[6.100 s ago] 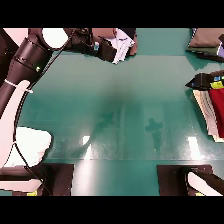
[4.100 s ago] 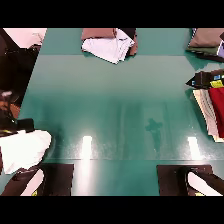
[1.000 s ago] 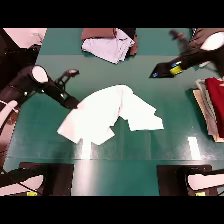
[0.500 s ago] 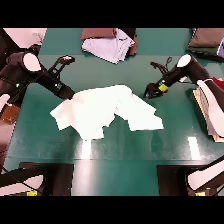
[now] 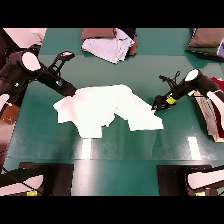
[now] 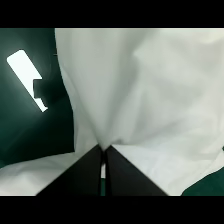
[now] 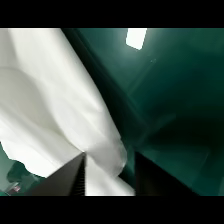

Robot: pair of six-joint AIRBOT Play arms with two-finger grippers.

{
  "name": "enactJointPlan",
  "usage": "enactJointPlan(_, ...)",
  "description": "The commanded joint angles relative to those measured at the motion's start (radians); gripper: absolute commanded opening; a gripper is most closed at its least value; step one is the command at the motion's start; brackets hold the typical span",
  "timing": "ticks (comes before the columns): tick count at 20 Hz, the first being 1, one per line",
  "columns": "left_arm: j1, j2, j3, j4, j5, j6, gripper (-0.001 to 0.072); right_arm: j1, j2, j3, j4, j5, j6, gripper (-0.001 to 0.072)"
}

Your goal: Fold the shirts.

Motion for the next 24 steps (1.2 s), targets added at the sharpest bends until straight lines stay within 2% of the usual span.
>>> enactJointPlan(1, 0.000, 0.000, 0.001, -0.011, 0.001, 0.001, 0.0025, 0.032, 0.009, -0.015, -0.006, -0.064, -0.027, 0.0020)
enactJointPlan(5, 0.000, 0.002, 0.034, 0.035, -0.052, -0.011, 0.0025, 0.026, 0.052, 0.101, -0.038, -0.049, 0.008, 0.0018)
enactJointPlan(7, 0.000, 0.002, 0.152, 0.109, -0.116, -0.030, 0.0025, -0.006, 0.130, 0.219, -0.098, -0.030, 0.046, 0.0018)
enactJointPlan(10, 0.000, 0.007, 0.434, 0.125, -0.189, -0.035, 0.0025, -0.080, 0.288, 0.402, -0.144, -0.032, 0.075, 0.0017)
enactJointPlan(15, 0.000, 0.108, 0.743, 0.031, -0.172, -0.036, 0.0026, -0.179, 0.506, 0.602, -0.144, -0.043, 0.076, 0.0018)
enactJointPlan(20, 0.000, 0.294, 0.748, -0.073, -0.150, -0.037, 0.0025, -0.260, 0.651, 0.721, -0.144, -0.047, 0.076, 0.0018)
enactJointPlan(24, 0.000, 0.366, 0.748, -0.323, -0.134, -0.052, 0.0025, -0.360, 0.719, 0.793, -0.143, -0.087, 0.077, 0.0016)
